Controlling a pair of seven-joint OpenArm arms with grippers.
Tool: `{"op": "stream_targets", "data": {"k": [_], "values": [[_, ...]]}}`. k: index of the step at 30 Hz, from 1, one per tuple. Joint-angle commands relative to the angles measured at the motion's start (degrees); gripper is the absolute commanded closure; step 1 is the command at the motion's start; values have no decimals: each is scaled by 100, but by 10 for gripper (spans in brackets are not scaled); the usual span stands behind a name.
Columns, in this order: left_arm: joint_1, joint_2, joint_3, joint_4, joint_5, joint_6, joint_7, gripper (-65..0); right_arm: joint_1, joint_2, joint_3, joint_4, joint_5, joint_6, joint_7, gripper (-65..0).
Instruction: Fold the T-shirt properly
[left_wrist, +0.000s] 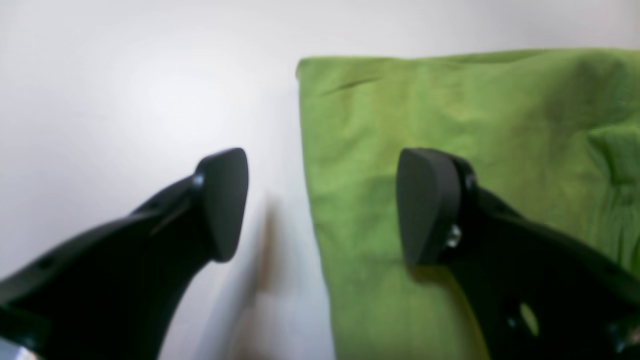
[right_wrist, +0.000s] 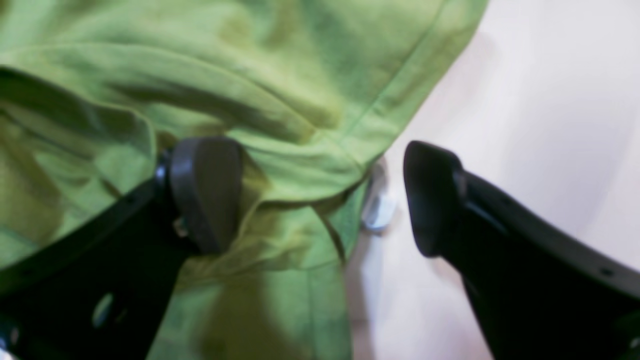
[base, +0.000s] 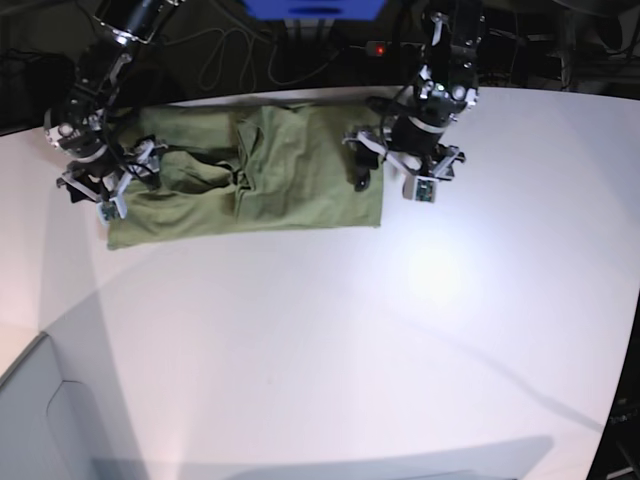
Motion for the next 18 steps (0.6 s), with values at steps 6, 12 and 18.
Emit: {"op": "stream_targets", "data": {"k": [6, 12, 18], "values": [[25, -17, -16, -143, -31, -23, -133, -447, 261, 183, -28, -795, -371, 47, -361, -415], [16, -8, -16, -442, -39, -23, -142, -447, 498, 280, -2, -1542, -371, 47, -335, -167], [-116, 1, -25, -573, -39, -14, -142, -447, 507, 263, 7, -1191, -371, 47, -352, -7]]}}
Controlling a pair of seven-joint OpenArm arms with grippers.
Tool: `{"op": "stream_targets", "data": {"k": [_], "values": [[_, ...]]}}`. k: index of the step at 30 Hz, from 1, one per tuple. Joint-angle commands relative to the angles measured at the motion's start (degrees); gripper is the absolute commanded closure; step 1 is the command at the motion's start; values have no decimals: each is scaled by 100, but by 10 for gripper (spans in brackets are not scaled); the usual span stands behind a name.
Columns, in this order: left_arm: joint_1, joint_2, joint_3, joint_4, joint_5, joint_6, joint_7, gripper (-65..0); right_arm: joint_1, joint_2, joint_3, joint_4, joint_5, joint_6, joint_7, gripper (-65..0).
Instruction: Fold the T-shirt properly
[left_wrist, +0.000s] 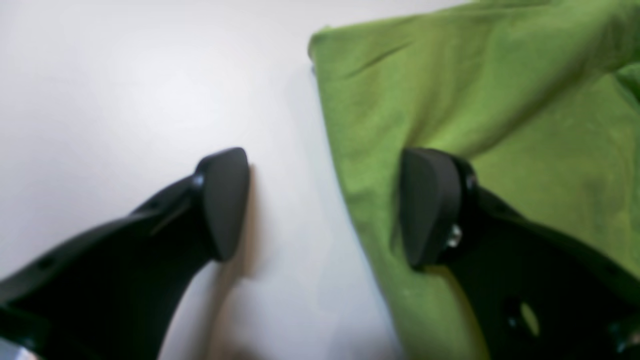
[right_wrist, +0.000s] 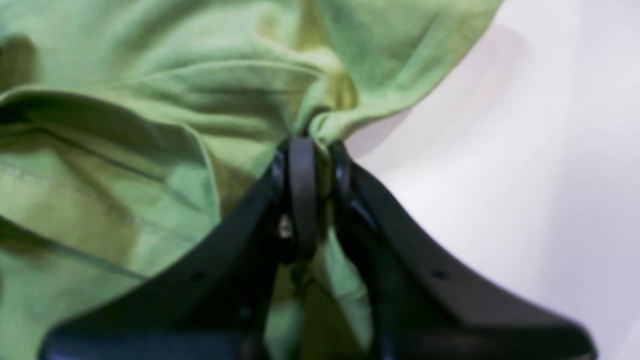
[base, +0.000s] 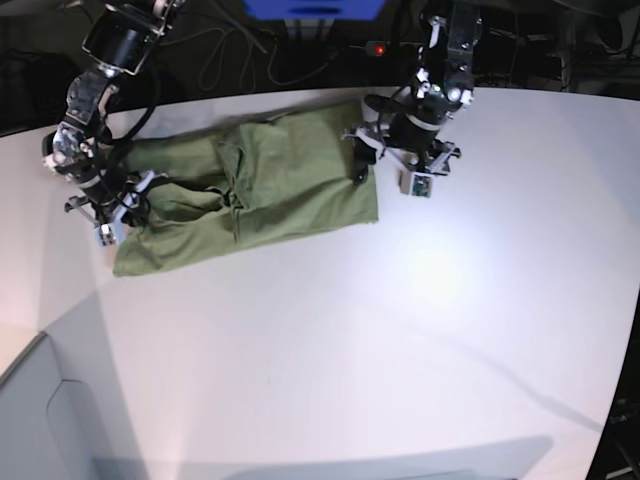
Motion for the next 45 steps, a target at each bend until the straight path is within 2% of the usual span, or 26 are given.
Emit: {"op": "stream_targets", "data": {"k": [1, 8, 16, 20, 27, 31, 35, 39, 43, 45], "values": [[-83, -4, -5, -27, -33, 36, 122, -447, -160, -17, 5, 98, -649, 17, -776, -2], [-250, 5, 21, -185, -33, 36, 122, -447, -371, -351, -206, 1803, -649, 17, -785, -1], [-250, 75, 30, -212, -33, 36, 122, -447, -793, -527, -1323, 3359, -649, 17, -785, -1], [-250, 75, 30, -212, -33, 36, 122, -447, -1030, -633, -2097, 3790, -657, 17, -785, -1], [-233, 75, 30, -150, -33, 36, 158, -447, -1074, -642, -3741, 3588, -666, 17, -750, 0], [-206, 75, 21, -141, -24, 36, 166, -447, -828, -606, -4426, 3087, -666, 17, -732, 0], [-189, 75, 3, -141, -33, 36, 175, -447, -714, -615, -4593, 2612, -666, 17, -706, 0], [-118, 67, -5, -141, -33, 36, 175, -447, -714, -606, -4593, 2392, -666, 17, -354, 0], [-92, 67, -5, -36, -33, 36, 175, -447, -714, -606, -4593, 2331, -666, 17, -310, -5], [-13, 67, -14, 113, -33, 36, 175, -447, -740, -615, -4593, 2331, -666, 17, -310, -50]]}}
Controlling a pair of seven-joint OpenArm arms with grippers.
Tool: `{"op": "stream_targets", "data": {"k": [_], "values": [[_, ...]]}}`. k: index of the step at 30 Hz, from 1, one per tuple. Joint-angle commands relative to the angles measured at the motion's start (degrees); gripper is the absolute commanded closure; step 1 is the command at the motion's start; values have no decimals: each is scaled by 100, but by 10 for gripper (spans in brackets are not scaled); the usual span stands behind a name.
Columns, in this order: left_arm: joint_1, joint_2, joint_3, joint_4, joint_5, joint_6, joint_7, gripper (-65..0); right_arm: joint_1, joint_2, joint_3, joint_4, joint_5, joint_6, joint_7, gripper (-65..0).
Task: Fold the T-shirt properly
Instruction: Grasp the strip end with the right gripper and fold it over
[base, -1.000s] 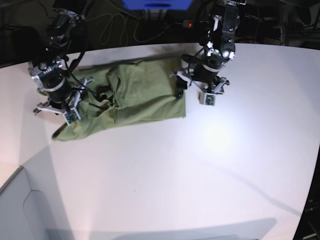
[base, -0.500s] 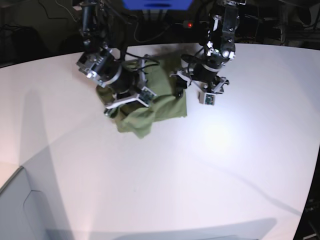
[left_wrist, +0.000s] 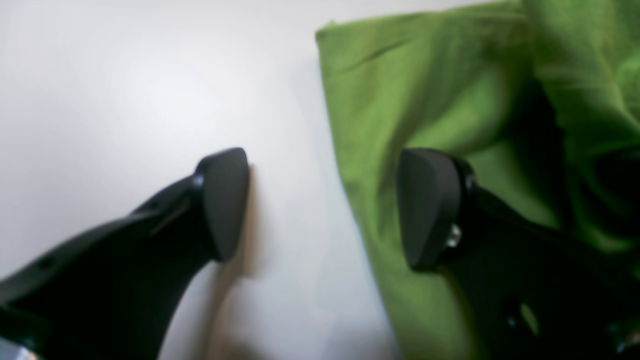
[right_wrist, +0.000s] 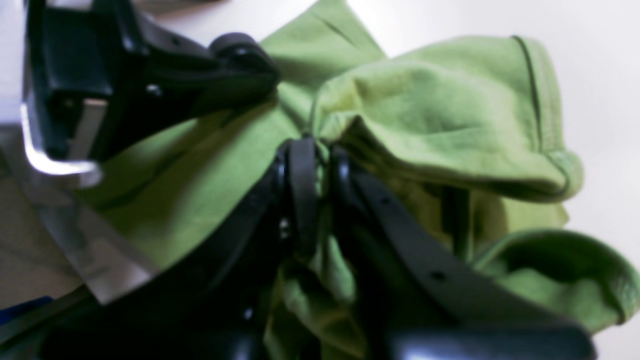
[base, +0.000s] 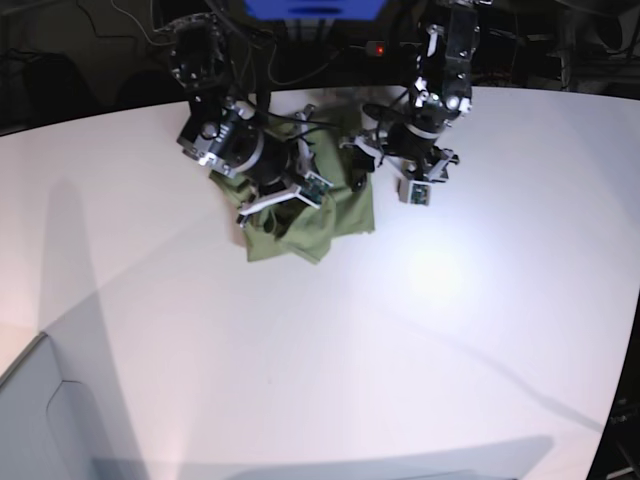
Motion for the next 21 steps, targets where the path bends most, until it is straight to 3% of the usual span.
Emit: {"op": "stream_targets", "data": {"k": [1, 5, 7, 15, 21], "values": [[44, -3, -1, 162, -7, 25, 16, -447, 31, -43, -19, 99, 88, -14, 133, -86], [62, 5, -1, 391, -7, 25, 24, -447, -4, -43, -27, 143, 97, -14, 177, -279], [114, -21, -1, 470, 11, 25, 24, -447, -83, -16, -63, 301, 105, -14, 195, -320], [431, -12, -370, 962, -15, 25, 24, -447, -373, -16, 263, 1638, 105, -14, 133, -296], [774, -21, -801, 1375, -15, 25, 24, -447, -391, -51, 878, 1690, 105, -14, 142, -298]]}}
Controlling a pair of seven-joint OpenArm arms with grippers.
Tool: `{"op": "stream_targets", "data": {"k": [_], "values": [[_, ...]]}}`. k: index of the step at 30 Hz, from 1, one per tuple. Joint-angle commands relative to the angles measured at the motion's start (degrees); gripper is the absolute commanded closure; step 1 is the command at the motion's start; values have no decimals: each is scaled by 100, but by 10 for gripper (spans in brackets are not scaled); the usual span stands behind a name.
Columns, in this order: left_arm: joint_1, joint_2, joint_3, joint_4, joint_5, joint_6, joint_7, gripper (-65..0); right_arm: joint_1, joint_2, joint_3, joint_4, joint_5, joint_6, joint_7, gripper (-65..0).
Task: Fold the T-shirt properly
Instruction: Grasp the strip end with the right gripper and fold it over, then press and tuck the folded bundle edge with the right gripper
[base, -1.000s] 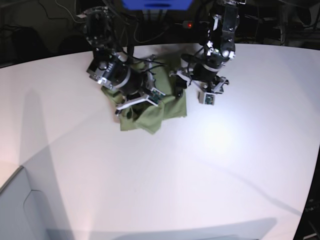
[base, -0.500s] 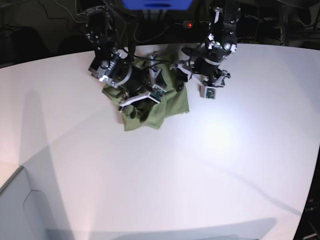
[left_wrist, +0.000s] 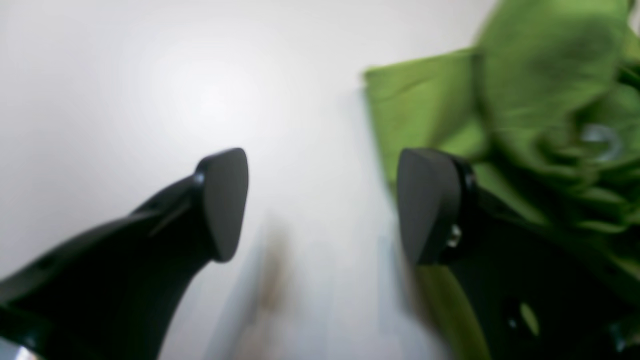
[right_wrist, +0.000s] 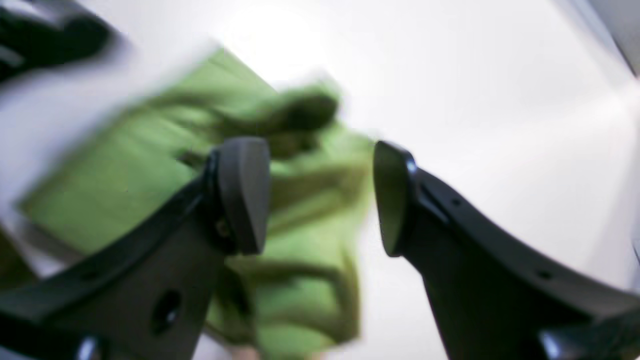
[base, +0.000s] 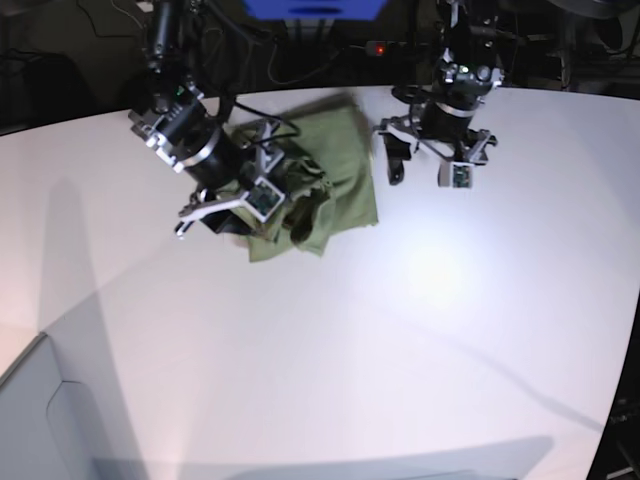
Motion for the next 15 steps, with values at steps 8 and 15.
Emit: {"op": "stream_targets", "data": {"k": [8, 15], "values": [[141, 25, -575, 222, -44, -43, -129, -447, 550, -27, 17, -353, 147, -14, 142, -390], [185, 16, -698, 222, -44, -51, -129, -447, 945, -36, -9, -1048, 147, -14, 142, -388]]}}
